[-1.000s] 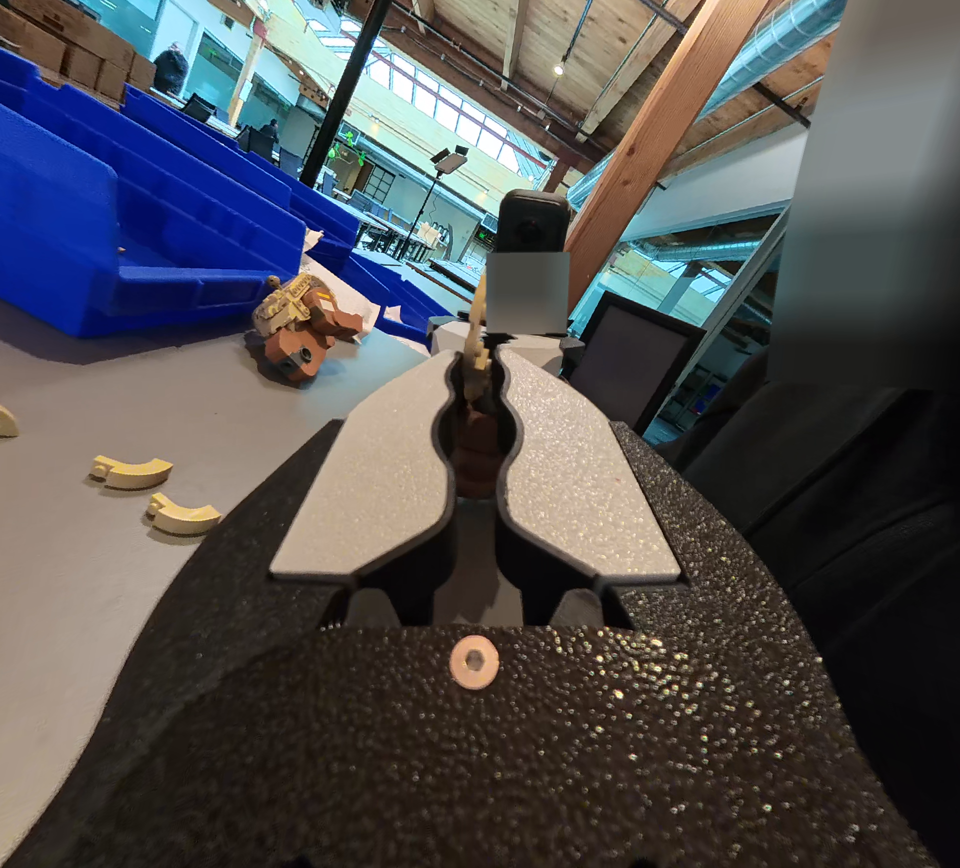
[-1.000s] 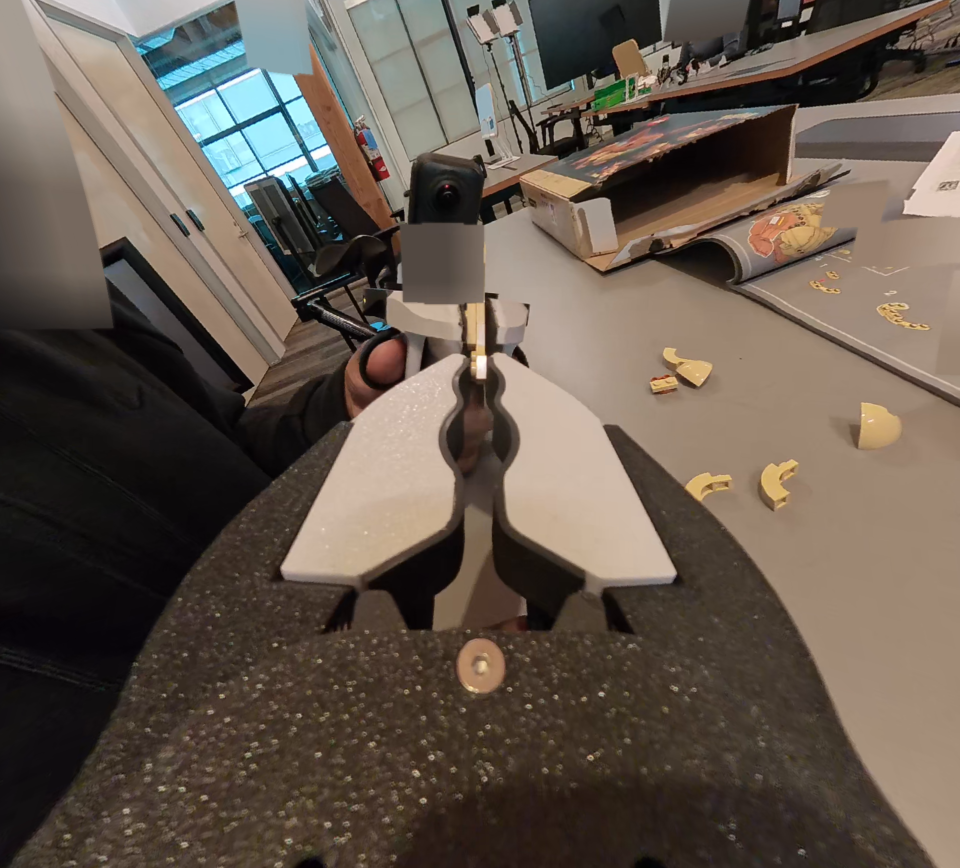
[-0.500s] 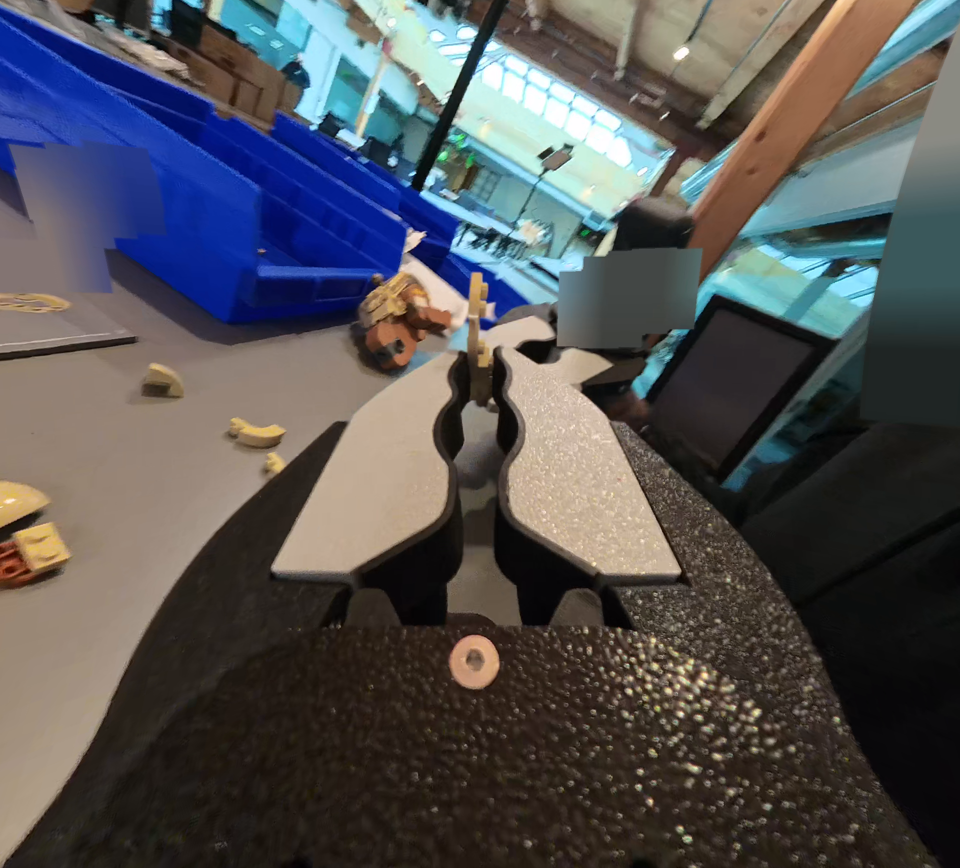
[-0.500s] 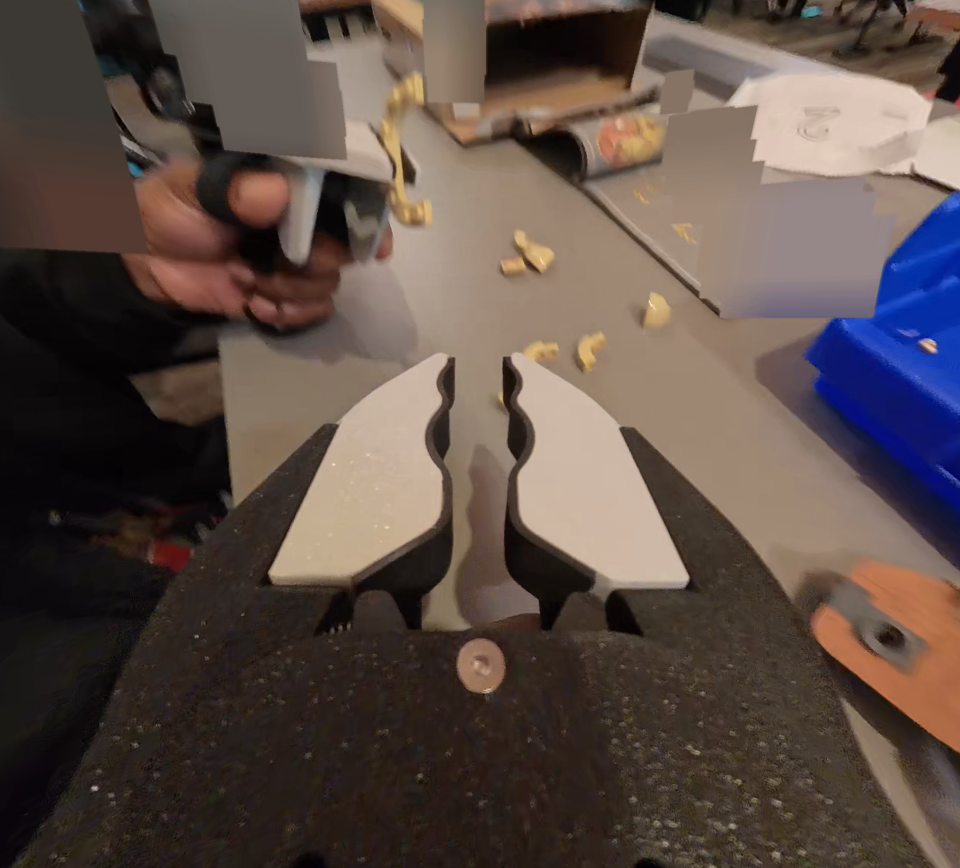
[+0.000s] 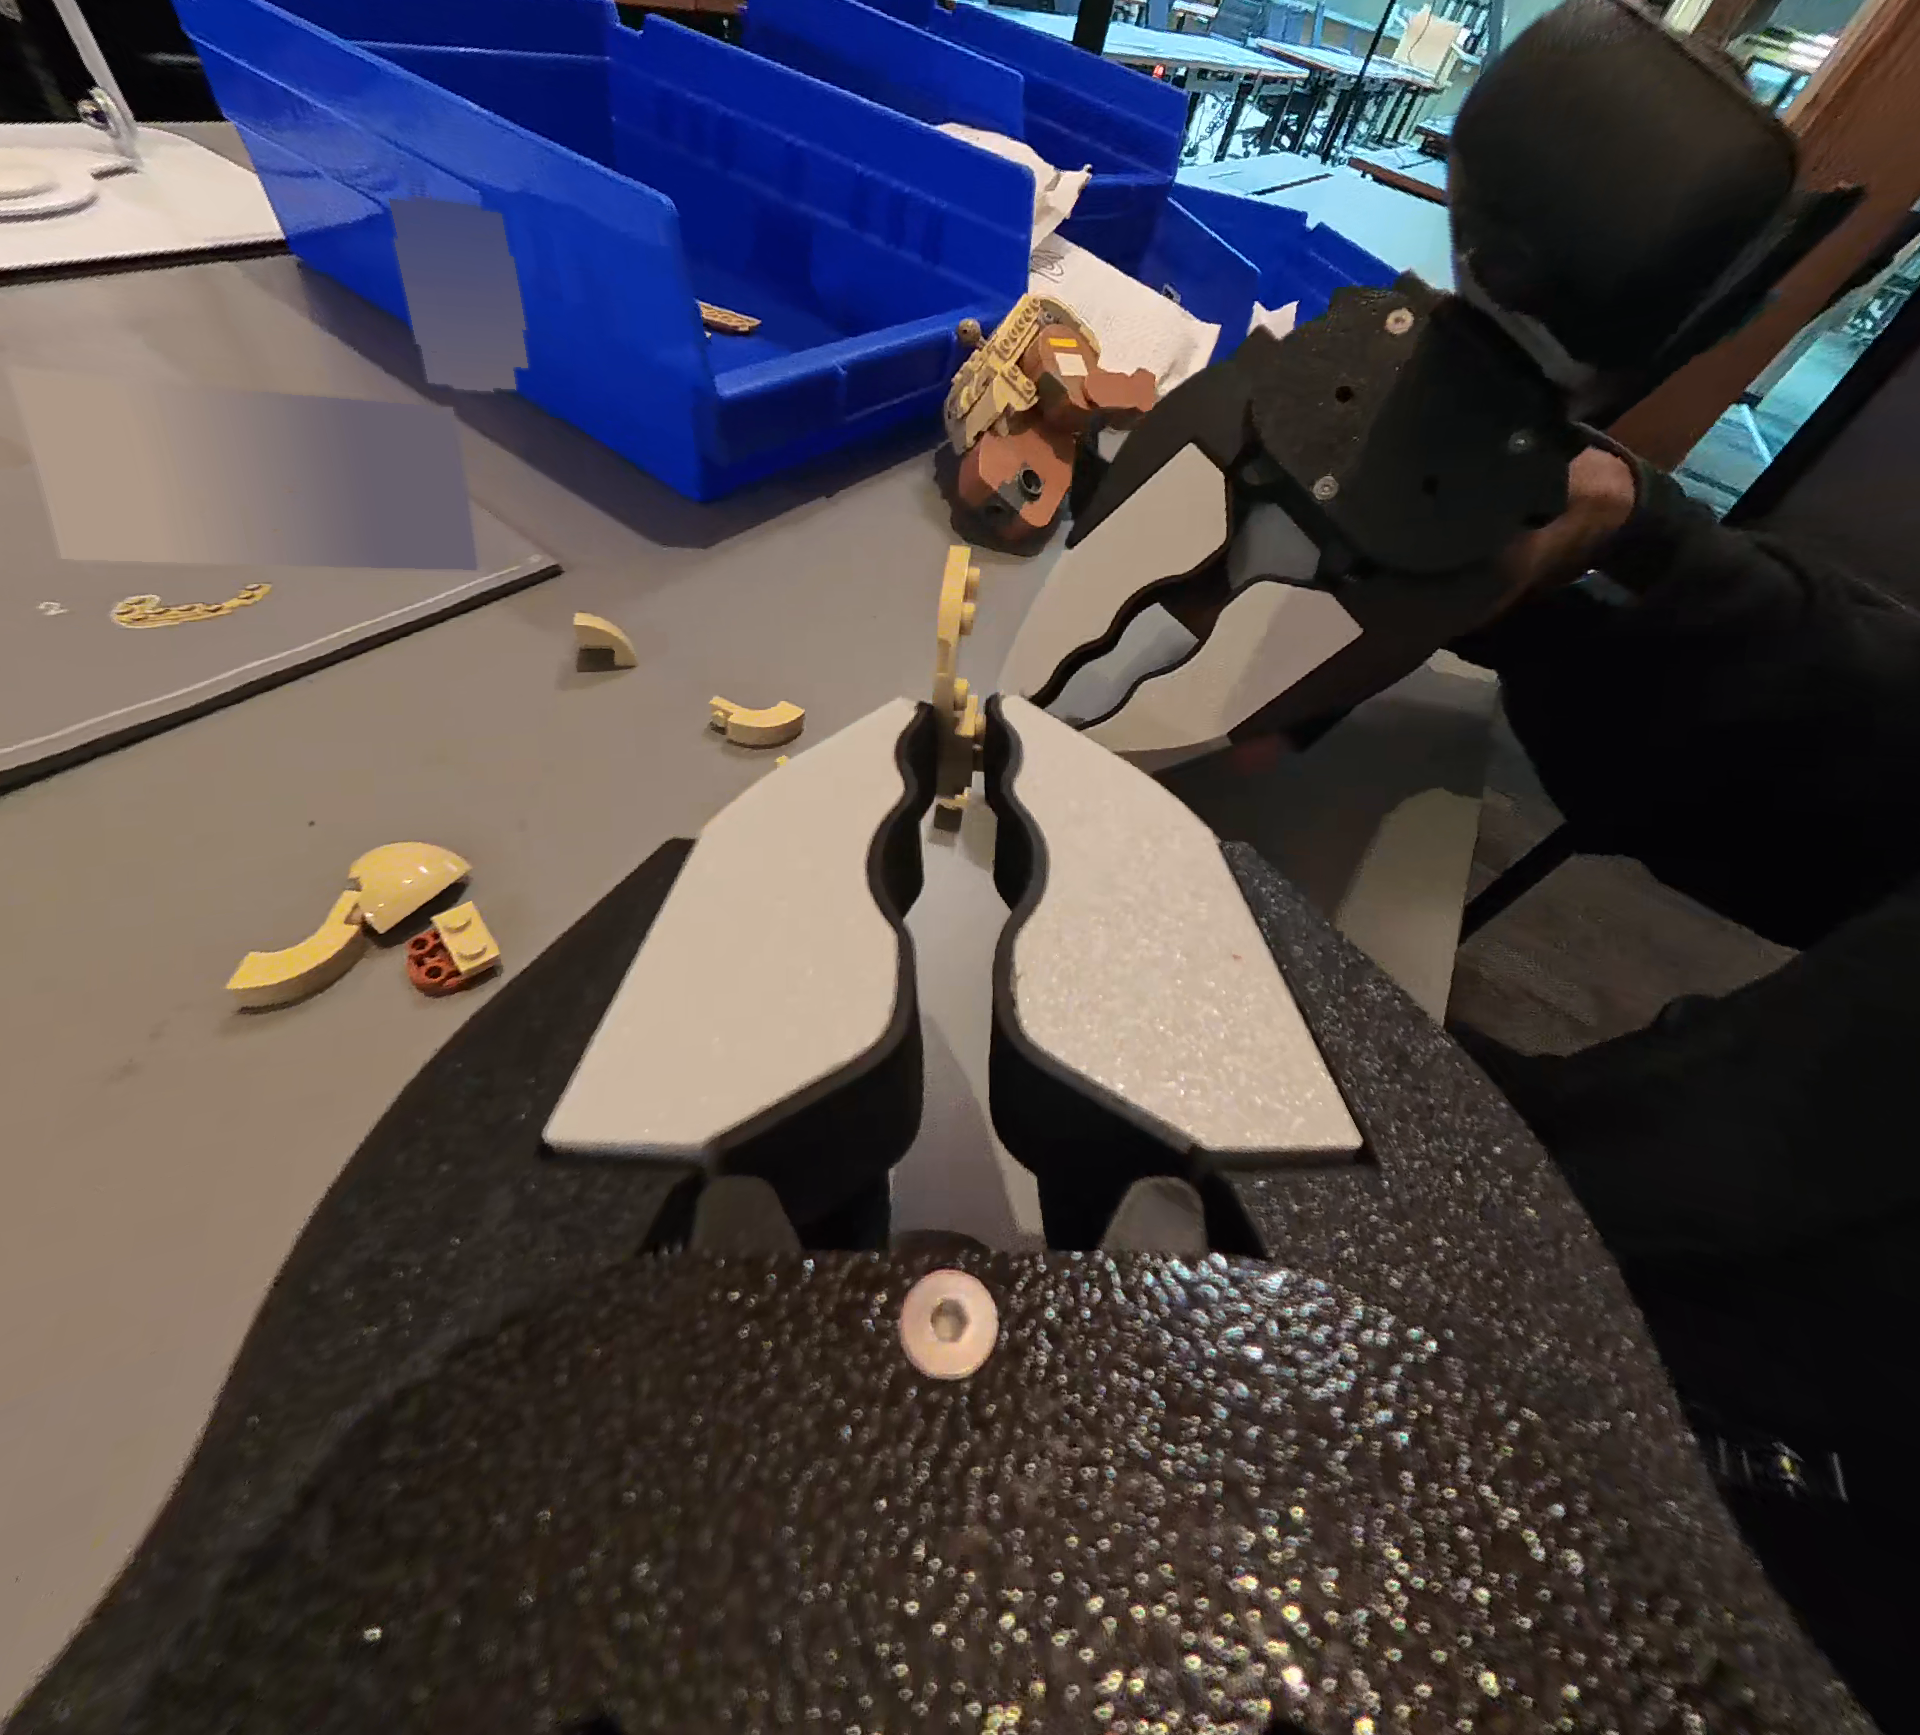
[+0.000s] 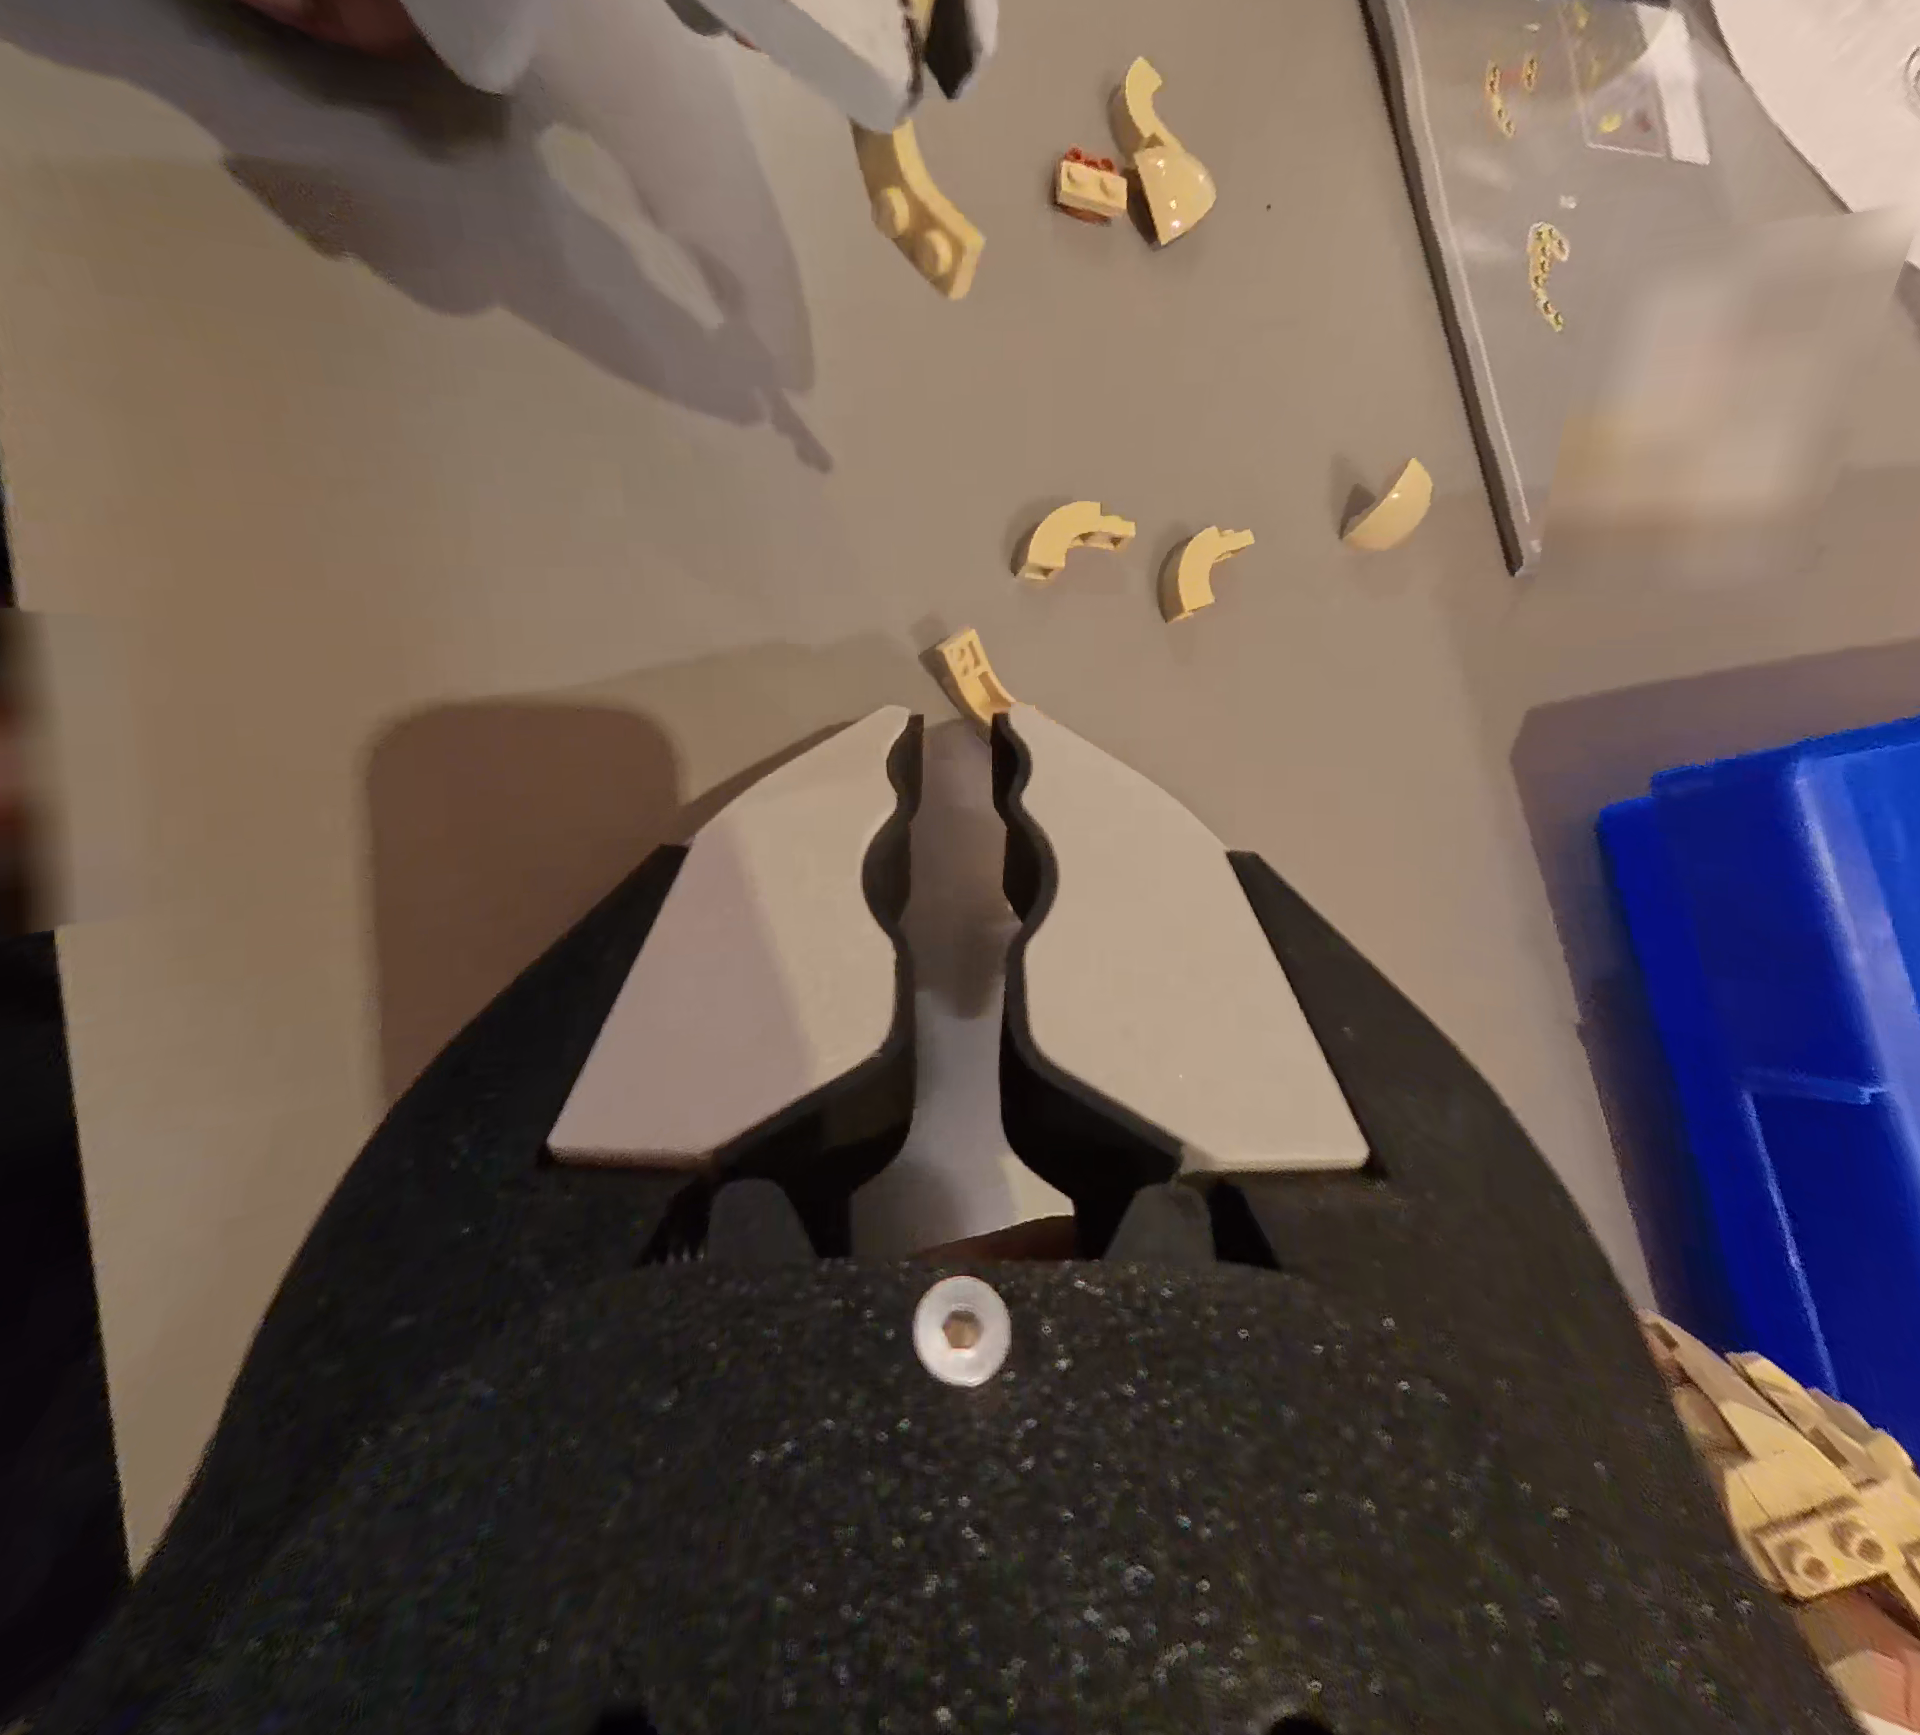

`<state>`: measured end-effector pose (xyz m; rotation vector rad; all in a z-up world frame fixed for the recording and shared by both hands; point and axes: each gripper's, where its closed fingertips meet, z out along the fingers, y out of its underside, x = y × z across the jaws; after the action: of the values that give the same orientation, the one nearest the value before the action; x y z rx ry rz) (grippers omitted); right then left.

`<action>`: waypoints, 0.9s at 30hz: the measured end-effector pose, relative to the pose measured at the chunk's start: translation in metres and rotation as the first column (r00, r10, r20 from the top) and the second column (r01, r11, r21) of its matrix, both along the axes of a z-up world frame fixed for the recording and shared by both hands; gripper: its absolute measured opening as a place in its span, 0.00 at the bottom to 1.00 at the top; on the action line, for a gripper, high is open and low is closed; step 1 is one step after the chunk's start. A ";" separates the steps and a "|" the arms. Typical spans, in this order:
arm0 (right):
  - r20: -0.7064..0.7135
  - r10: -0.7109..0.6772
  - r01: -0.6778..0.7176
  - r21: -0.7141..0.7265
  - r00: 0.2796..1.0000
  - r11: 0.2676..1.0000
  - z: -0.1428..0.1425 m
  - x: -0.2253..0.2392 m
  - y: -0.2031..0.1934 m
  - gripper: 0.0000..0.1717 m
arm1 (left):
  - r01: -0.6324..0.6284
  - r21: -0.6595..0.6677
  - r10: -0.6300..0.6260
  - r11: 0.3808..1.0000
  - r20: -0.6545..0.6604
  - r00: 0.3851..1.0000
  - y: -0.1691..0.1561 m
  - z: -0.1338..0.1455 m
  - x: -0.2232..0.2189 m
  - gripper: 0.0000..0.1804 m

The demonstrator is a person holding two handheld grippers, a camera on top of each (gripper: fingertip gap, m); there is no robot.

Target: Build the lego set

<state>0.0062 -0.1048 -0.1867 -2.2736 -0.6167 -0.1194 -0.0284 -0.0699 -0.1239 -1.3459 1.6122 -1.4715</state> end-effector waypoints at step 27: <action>0.055 -0.210 0.214 -0.087 0.976 0.973 -0.003 -0.011 0.019 0.15 | -0.056 -0.028 0.056 0.998 -0.002 0.998 0.011 0.000 0.003 0.04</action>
<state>-0.0044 -0.0854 -0.1892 -2.4285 -0.4078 -0.2517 -0.0257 -0.0585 -0.1237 -1.3963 1.5474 -1.4658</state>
